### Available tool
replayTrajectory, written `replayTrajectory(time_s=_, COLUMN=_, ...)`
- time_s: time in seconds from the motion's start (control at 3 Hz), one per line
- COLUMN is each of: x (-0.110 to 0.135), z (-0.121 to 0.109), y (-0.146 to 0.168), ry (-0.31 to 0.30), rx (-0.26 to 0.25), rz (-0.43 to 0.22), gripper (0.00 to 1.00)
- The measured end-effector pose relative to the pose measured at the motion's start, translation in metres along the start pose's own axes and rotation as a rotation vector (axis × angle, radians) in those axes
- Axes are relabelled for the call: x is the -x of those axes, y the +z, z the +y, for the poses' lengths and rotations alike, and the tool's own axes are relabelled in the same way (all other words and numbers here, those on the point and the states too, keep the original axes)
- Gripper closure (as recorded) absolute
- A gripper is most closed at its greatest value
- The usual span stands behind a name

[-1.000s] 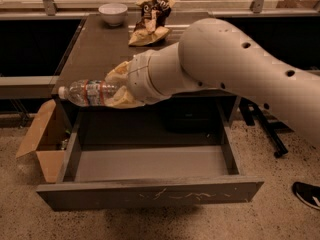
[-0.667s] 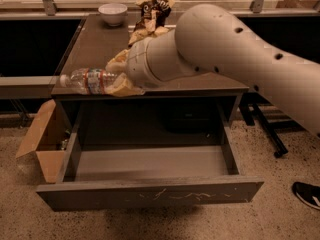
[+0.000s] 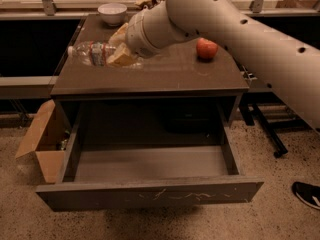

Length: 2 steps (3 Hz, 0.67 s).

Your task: Pick water bottle from top drawer and place on counter

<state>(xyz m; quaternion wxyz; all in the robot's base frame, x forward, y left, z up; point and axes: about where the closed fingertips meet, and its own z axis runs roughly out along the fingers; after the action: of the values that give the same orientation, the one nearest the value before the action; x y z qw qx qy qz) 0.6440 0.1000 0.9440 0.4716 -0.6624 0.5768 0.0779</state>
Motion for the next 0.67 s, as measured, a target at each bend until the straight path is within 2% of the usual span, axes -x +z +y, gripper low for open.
replayTrajectory(time_s=0.33, x=-0.016, z=-0.025, y=0.031, ry=0.042, rx=-0.007, rz=-0.014, gripper=1.00)
replayTrajectory(time_s=0.67, x=-0.032, z=-0.033, y=0.059, ry=0.087, rx=-0.004, rz=-0.033, gripper=1.00)
